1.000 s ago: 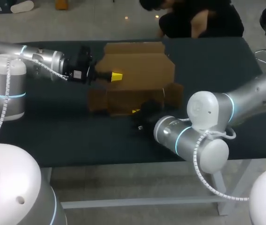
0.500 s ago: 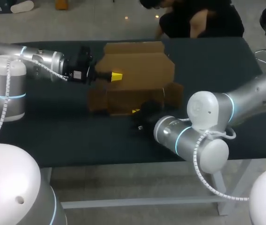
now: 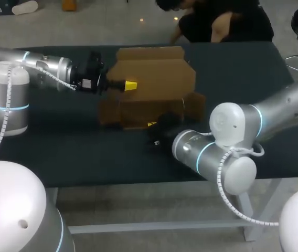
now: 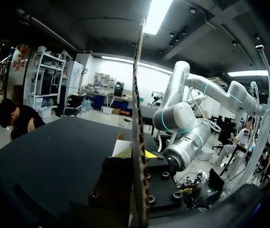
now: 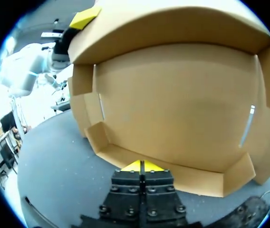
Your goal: Assemble the packaging by folding the flat box into shape, placing the metal phone stand inside, and closing the box properly
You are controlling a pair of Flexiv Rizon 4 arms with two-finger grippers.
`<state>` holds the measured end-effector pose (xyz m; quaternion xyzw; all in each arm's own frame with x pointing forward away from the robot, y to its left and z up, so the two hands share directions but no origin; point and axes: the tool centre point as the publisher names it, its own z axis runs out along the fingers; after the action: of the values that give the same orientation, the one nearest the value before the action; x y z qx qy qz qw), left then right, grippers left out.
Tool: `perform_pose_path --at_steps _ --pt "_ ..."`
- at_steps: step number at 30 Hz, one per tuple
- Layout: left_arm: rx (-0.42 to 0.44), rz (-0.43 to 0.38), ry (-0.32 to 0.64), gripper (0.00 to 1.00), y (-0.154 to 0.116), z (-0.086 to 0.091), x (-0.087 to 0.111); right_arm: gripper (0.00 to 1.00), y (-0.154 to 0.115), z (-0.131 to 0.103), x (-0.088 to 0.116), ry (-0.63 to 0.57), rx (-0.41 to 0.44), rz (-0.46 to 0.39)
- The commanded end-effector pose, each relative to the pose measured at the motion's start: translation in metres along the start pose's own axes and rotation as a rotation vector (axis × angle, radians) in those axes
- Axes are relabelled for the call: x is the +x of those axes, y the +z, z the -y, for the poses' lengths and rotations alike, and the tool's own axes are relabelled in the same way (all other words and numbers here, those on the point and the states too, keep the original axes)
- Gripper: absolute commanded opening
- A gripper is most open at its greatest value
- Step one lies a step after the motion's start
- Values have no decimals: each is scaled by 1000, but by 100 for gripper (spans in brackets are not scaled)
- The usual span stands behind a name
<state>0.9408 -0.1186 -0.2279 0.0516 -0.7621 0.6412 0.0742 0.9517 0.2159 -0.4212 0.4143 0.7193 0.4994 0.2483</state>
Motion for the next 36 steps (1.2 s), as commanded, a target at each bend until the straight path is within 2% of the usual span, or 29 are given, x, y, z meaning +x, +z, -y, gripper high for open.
perform_pose_path --at_steps 1,14,20,22,27,28,36 --pt "-2 0 0 0 0 -2 0 0 -12 -2 5 -11 -23 12" --pt "-2 0 0 0 0 -2 0 0 -46 -20 16 -36 -75 -71" --pt "-2 0 0 0 0 -2 0 0 -65 -26 21 -57 -77 -159" --pt "-2 0 0 0 0 -2 0 0 -73 -29 23 -68 -82 -218" --pt "-2 0 0 0 0 -2 0 0 -97 -34 25 -107 -73 -254" --pt "-2 0 0 0 0 -2 0 0 -102 -35 25 -106 -75 -290" --pt "-2 0 0 0 0 -2 0 0 -130 -25 13 -126 -63 -391"
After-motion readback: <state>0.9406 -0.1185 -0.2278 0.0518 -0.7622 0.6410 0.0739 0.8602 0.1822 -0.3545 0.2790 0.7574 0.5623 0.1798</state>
